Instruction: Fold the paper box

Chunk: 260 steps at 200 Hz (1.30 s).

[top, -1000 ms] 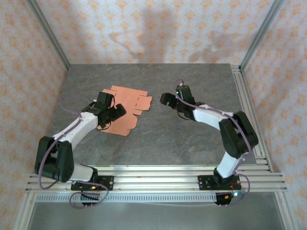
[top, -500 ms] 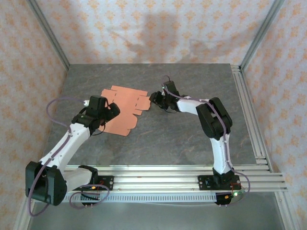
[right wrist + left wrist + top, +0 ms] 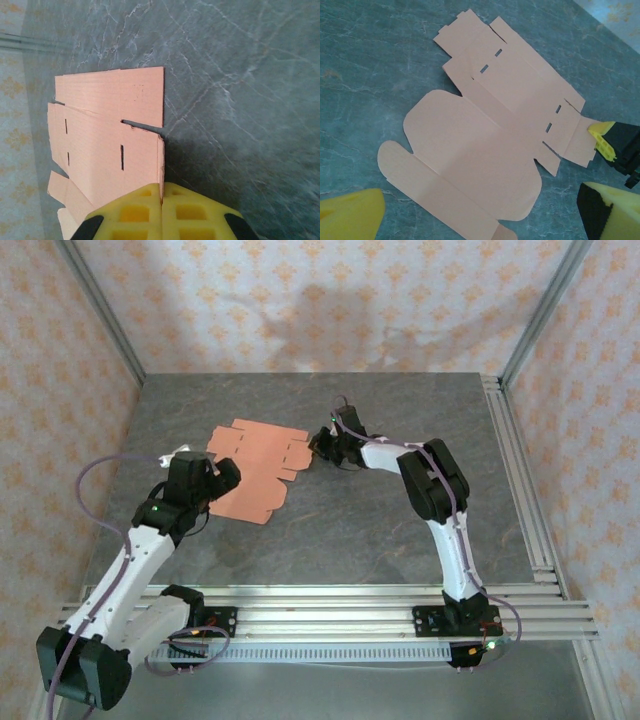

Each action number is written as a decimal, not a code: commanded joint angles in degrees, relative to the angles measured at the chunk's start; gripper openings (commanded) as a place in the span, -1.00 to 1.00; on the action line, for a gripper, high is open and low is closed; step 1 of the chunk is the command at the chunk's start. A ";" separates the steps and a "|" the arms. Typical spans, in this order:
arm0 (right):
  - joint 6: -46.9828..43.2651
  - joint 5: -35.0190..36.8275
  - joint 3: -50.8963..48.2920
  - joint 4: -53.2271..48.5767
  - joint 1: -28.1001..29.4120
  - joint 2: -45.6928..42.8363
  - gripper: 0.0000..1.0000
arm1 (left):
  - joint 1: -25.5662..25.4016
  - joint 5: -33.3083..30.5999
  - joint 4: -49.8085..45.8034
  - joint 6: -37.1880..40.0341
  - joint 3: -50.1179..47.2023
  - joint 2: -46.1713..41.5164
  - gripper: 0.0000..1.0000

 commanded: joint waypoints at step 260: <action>-16.79 39.87 -52.01 5.31 -4.03 -59.34 0.99 | -25.35 2.12 13.00 -14.49 32.17 54.41 0.83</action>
